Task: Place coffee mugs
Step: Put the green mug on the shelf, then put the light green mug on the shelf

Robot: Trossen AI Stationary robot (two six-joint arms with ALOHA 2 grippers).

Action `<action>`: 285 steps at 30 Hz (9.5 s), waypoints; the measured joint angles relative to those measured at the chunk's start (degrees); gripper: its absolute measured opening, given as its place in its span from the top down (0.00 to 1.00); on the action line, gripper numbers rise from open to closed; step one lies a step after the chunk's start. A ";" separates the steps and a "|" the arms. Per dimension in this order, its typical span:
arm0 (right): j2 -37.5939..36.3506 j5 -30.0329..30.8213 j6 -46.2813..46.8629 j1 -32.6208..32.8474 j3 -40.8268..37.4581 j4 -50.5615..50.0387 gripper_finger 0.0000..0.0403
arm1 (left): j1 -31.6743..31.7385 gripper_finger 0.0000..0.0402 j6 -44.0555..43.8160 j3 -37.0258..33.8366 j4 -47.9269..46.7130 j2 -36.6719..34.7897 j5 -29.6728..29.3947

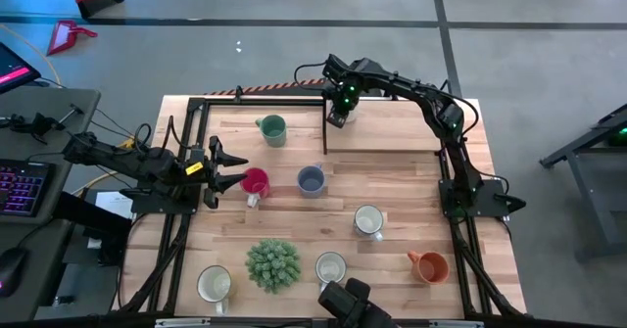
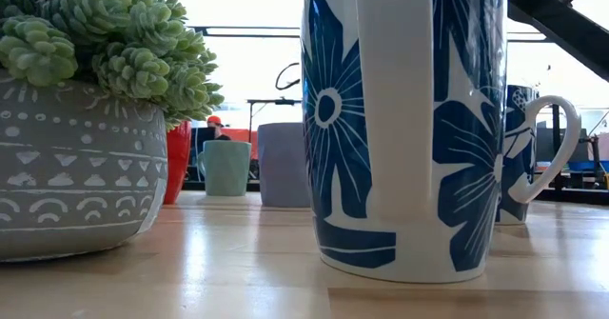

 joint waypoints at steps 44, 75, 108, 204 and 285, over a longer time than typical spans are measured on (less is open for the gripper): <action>-63.79 1.05 17.24 14.44 -26.38 -9.01 0.64 | 0.00 0.57 -0.08 0.00 -2.47 0.00 -0.22; -86.32 3.82 29.01 34.53 -83.26 63.18 0.64 | 0.02 0.57 -0.03 0.00 12.77 3.68 -11.03; -86.29 -1.32 31.42 34.51 -82.42 56.07 0.64 | 39.38 0.57 -5.43 54.07 -59.25 54.29 12.57; -86.36 -6.44 32.17 34.51 -82.40 49.57 0.64 | 42.72 0.99 -8.33 55.18 -59.02 81.32 13.31; -116.74 10.51 22.80 33.59 -82.38 33.35 0.64 | 21.00 0.99 10.06 111.86 -66.66 109.81 27.18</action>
